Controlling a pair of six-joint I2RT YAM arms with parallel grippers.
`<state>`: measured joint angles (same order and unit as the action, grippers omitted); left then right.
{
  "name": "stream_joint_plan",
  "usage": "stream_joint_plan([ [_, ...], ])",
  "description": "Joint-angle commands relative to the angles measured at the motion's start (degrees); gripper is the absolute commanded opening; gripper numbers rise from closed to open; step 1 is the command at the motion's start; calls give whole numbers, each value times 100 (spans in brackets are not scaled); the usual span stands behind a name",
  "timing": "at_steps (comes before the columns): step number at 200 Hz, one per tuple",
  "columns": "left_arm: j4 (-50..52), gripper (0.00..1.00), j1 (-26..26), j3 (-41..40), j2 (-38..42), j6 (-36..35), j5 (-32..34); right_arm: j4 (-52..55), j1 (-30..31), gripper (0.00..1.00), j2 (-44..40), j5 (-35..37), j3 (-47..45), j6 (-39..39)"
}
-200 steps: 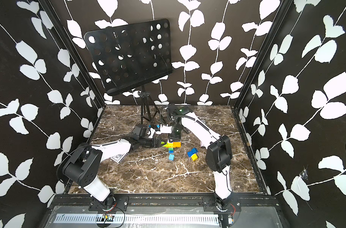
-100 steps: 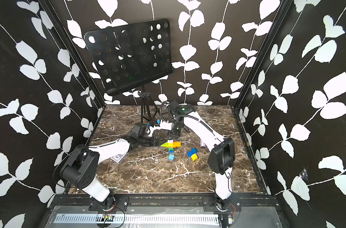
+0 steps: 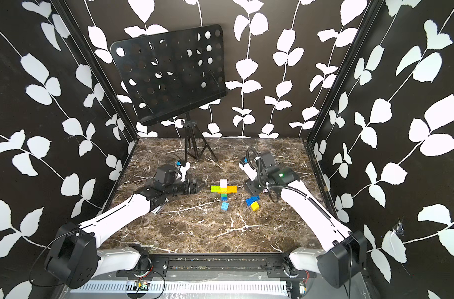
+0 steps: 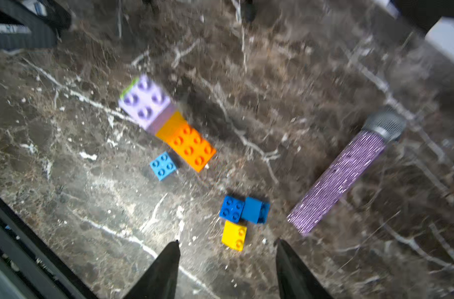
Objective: Assemble a fork with lego
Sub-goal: Pick up the lego brick from the center of the board.
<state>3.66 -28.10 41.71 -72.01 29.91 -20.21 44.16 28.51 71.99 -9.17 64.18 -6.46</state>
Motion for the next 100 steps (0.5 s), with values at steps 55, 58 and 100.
stream_joint_plan([
  [55, -126, 79, 6, -945, 340, 287, -63, -2868, 876, 53, -473, -386, -2336, 321],
  [58, -153, 79, 6, -946, 319, 299, -87, -2979, 929, 53, -435, -381, -2369, 297],
  [100, -247, 78, 7, -962, 207, 274, -233, -3768, 1196, 56, 361, -712, -2415, -206],
])
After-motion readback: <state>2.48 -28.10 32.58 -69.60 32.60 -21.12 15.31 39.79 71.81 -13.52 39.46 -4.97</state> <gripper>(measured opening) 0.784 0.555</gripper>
